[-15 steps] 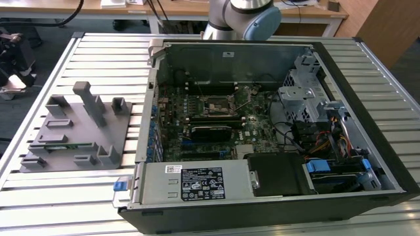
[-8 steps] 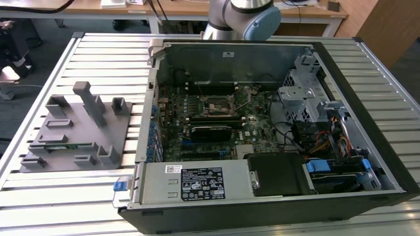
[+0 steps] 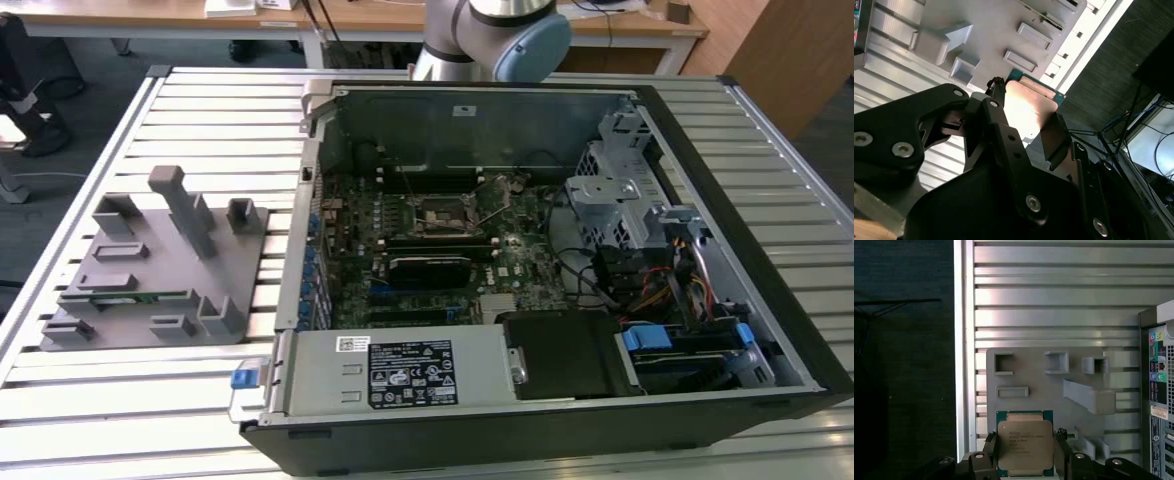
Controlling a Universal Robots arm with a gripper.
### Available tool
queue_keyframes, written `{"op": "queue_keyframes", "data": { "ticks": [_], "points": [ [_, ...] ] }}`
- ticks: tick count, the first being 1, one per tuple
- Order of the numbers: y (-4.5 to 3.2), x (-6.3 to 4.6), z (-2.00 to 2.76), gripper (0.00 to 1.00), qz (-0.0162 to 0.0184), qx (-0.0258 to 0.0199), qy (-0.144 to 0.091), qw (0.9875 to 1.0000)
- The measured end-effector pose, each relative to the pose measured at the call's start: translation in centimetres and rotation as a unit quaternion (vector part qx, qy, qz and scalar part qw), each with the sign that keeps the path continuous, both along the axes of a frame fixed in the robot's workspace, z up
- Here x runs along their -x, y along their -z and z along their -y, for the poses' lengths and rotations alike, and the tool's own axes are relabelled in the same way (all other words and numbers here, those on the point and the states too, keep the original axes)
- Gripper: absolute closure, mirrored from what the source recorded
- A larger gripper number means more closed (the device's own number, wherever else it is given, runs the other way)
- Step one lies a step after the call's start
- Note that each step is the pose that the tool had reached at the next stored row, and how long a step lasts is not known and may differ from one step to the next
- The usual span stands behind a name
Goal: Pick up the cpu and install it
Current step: 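Pick up the cpu and move it towards the insertion slot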
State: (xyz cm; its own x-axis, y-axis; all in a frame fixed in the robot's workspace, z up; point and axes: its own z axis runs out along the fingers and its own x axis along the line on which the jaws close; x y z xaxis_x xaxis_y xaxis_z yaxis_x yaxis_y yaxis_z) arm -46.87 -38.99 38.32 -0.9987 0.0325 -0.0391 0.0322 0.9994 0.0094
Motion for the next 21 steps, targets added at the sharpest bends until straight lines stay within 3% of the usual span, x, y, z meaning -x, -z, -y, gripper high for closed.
{"op": "queue_keyframes", "data": {
  "ticks": [3,12,21],
  "points": [
    [-0.64,0.0,-0.06,0.47,0.0012,0.0017,0.000,1.0000],
    [-0.67,-0.1,-0.07,0.47,0.0010,0.0023,0.000,1.0000],
    [-0.65,-1.1,-0.05,0.47,0.0011,0.0023,0.000,1.0000]
  ]
}}
